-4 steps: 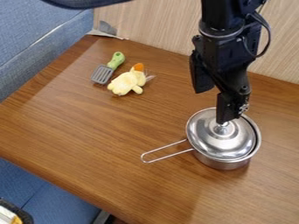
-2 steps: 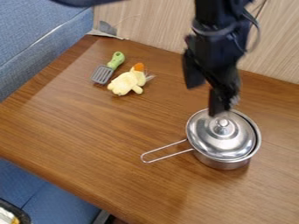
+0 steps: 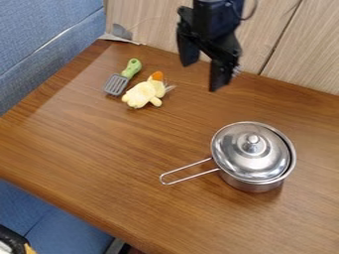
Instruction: Move the green spatula to the top right corner of the table
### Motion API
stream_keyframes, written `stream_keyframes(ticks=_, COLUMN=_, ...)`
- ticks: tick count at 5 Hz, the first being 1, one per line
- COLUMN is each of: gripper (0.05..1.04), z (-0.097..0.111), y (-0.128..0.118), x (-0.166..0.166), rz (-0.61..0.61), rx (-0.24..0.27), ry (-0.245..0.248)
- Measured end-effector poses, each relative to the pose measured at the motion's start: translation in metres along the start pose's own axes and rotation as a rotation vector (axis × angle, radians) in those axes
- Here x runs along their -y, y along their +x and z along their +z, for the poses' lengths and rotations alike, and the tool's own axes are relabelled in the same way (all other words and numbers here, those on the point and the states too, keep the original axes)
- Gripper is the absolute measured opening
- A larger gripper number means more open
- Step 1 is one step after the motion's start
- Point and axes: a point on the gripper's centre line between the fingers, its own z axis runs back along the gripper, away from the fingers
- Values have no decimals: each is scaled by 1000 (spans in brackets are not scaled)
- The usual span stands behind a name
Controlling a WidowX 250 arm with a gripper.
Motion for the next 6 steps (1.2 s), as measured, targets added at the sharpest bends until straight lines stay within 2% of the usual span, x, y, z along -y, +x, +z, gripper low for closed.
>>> stream_keyframes(ticks=2, gripper=1001, z=-16, y=-13, x=-70, rz=187, rx=-40, ry=34)
stream_keyframes(ticks=3, gripper=1001, z=-31, y=-25, x=-101, rz=278, rx=-65, ry=54)
stream_keyframes(ticks=4, gripper=1001, z=-42, y=-32, x=-120, rz=337, rx=-101, ry=59)
stream_keyframes(ticks=5, gripper=1001, z=-51, y=-37, x=-134, rz=388, rx=-121, ry=92)
stream_keyframes(ticks=6, gripper=1001, z=-66, y=-39, x=-142, rz=439, rx=-164, ry=103)
